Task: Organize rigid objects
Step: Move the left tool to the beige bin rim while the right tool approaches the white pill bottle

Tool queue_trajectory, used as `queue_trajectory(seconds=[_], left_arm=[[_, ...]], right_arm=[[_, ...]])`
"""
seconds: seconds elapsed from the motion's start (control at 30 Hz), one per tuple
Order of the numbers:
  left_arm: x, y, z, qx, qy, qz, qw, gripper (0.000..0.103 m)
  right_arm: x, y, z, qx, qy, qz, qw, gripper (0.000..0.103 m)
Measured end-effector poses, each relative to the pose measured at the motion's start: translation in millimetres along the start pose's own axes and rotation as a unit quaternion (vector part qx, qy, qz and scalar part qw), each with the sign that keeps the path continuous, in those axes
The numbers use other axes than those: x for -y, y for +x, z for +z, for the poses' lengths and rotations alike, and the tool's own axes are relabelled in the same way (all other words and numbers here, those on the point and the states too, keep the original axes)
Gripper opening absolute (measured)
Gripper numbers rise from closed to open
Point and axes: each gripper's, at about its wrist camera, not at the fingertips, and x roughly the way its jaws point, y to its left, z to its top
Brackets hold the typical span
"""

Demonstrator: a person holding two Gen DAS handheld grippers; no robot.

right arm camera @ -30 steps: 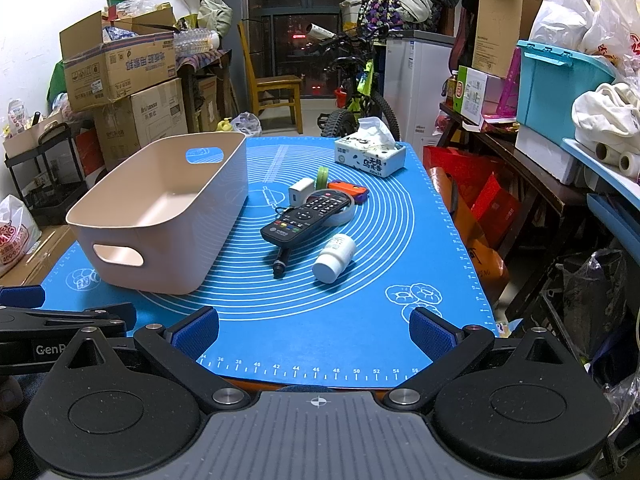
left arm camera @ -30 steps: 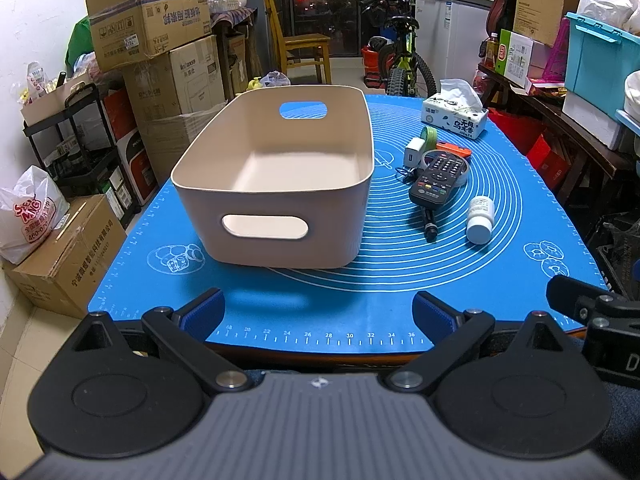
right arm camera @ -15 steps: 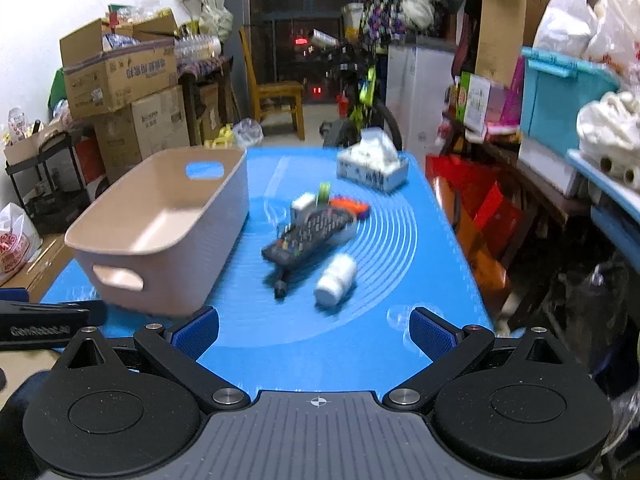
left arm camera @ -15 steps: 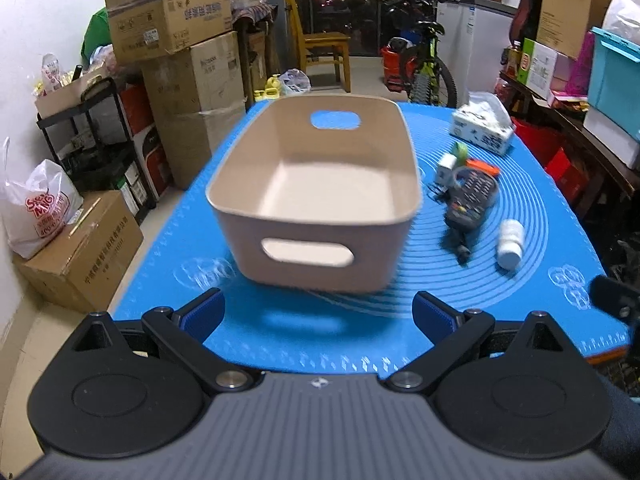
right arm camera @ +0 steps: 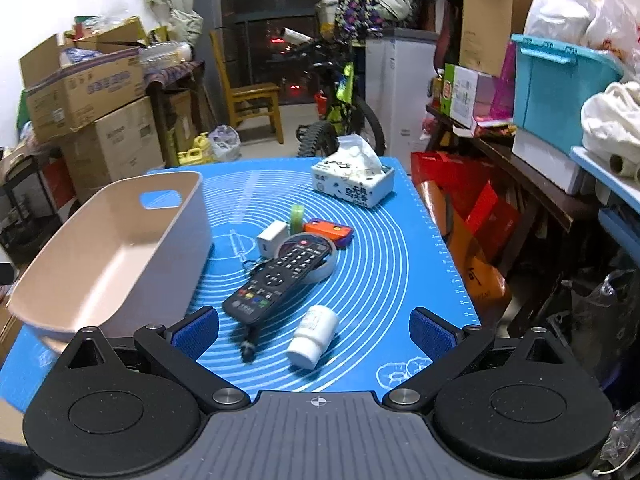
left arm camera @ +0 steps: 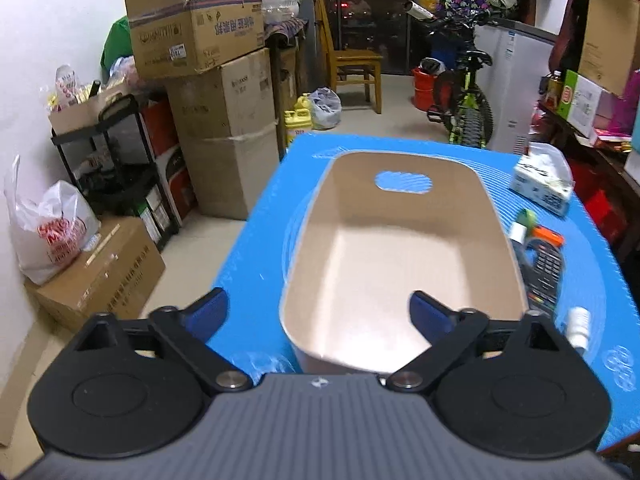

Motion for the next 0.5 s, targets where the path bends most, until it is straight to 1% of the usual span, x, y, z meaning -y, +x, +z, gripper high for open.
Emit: queue_trajectory(seconds=[0.1,0.2,0.27,0.33,0.4,0.5], left_arm=[[-5.6,18.2,8.9,-0.008,0.000,0.003,1.0000,0.086],[-12.3,38.3,15.9,-0.022,-0.005,-0.011,0.9997,0.087],[-16.3,52.8,20.4,-0.035,-0.008,-0.017,0.9992,0.087],[-18.5,69.1,24.1,-0.058,-0.005,-0.025,0.9980,0.087],[-19.9,82.6,26.6,-0.068,-0.004,-0.038,0.9970,0.086],[-22.0,100.6,25.8,-0.090,-0.024,-0.047,0.9946,0.085]], right_arm=[[-1.1,22.0,3.1,-0.010,-0.005,-0.008,1.000,0.101],[-5.3,42.7,4.7,-0.019,-0.015,-0.010,1.000,0.101],[-7.5,56.1,4.0,-0.022,-0.020,-0.016,0.999,0.101],[-9.5,71.0,2.2,-0.033,-0.021,-0.022,0.999,0.101],[-9.6,86.0,0.3,-0.050,-0.014,-0.030,0.998,0.101],[-3.2,106.5,-4.7,-0.077,0.017,-0.037,0.996,0.101]])
